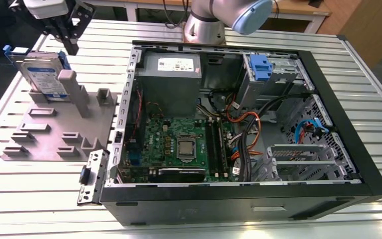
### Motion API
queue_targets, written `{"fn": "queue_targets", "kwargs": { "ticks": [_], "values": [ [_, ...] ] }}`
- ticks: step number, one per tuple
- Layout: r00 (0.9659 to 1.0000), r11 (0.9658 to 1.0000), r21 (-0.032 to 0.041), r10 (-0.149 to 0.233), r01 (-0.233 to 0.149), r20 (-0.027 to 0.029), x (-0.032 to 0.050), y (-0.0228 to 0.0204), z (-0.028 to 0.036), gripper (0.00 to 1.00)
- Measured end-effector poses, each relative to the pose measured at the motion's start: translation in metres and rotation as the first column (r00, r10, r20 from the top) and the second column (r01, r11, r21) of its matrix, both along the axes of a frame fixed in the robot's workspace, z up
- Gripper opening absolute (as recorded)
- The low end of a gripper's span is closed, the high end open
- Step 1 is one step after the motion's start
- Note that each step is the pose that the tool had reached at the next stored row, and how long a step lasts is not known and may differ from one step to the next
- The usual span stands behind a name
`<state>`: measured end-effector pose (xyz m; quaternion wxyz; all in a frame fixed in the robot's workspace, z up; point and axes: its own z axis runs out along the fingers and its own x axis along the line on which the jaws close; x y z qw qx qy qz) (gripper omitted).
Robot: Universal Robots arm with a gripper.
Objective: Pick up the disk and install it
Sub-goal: 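Reach for the disk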
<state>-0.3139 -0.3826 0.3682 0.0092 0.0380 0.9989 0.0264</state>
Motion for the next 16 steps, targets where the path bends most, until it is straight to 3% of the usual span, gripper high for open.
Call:
{"fn": "queue_targets", "kwargs": {
  "ticks": [10,16],
  "values": [
    [1.0000,1.0000,0.0001,0.000,0.000,0.0001,-0.0077,0.0004,-0.0007,0.11],
    [1.0000,1.0000,0.0000,0.000,0.000,0.0000,-0.0095,0.0060,-0.0010,0.11]
  ]
}}
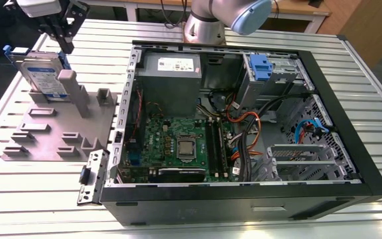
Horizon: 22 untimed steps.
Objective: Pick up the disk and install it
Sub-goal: 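Reach for the disk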
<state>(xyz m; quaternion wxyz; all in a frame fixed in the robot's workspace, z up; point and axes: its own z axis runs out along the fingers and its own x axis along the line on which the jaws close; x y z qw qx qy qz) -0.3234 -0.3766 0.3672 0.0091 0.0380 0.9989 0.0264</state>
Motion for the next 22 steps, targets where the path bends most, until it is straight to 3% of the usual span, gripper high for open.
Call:
{"fn": "queue_targets", "kwargs": {
  "ticks": [10,18,20,22],
  "values": [
    [1.0000,1.0000,0.0000,0.000,0.000,0.0000,-0.0139,0.0104,-0.0014,0.11],
    [1.0000,1.0000,0.0003,0.000,0.000,-0.0003,-0.0155,0.0111,-0.0015,0.11],
    [1.0000,1.0000,0.0004,0.000,0.000,-0.0050,-0.0155,0.0111,-0.0020,0.11],
    [0.9999,1.0000,0.0002,0.000,0.000,-0.0143,-0.0149,0.0111,-0.0027,0.11]
  ]
}}
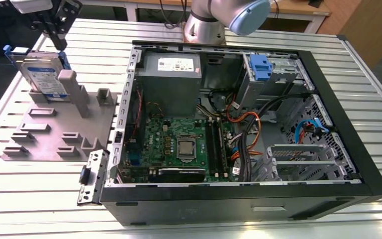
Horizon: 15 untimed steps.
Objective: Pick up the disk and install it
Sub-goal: 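Reach for the disk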
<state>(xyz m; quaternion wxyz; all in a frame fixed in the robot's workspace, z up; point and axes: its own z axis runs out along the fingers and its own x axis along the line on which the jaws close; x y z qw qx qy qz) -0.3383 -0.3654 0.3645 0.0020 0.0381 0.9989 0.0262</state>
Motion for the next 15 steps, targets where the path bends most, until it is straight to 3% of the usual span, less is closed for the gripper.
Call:
{"fn": "queue_targets", "kwargs": {
  "ticks": [2,3,15],
  "values": [
    [0.9998,1.0000,0.0000,0.000,0.000,-0.0177,0.0013,0.0000,-0.0015,0.11],
    [0.9998,1.0000,0.0001,0.000,0.000,-0.0223,0.0016,0.0001,-0.0020,0.11],
    [0.9991,1.0000,0.0001,0.000,0.000,-0.0426,0.0017,0.0001,-0.0021,0.11]
  ]
}}
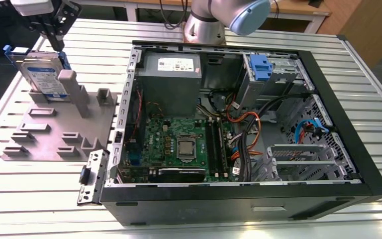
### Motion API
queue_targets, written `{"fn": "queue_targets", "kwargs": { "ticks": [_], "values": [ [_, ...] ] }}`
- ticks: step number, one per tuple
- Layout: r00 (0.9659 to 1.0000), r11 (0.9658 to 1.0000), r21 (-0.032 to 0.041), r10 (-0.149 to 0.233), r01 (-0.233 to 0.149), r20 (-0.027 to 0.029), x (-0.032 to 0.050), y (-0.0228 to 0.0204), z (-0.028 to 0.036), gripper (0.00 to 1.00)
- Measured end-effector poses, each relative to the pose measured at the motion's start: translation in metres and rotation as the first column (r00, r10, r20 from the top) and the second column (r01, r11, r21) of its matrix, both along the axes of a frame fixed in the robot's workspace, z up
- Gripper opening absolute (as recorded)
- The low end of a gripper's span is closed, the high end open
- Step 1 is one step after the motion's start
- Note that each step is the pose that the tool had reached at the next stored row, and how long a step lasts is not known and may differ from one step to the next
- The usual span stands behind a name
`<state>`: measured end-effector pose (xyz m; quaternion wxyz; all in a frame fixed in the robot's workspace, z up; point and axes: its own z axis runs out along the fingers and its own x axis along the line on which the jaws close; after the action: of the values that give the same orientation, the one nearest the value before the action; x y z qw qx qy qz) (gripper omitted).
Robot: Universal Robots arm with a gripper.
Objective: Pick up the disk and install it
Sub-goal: 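Reach for the disk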
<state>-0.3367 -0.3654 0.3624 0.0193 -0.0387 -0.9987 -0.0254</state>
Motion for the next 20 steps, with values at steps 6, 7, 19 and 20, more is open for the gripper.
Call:
{"fn": "queue_targets", "kwargs": {
  "ticks": [6,7,19,20],
  "values": [
    [1.0000,1.0000,0.0000,0.000,0.000,-0.0008,-0.0031,0.0005,-0.0001,0.11],
    [1.0000,1.0000,0.0001,0.000,0.000,-0.0008,-0.0039,0.0011,-0.0001,0.11],
    [1.0000,1.0000,-0.0007,0.002,-0.002,-0.0009,-0.0244,0.0085,-0.0010,0.11],
    [1.0000,1.0000,-0.0007,0.002,-0.002,-0.0007,-0.0275,0.0088,-0.0011,0.11]
  ]
}}
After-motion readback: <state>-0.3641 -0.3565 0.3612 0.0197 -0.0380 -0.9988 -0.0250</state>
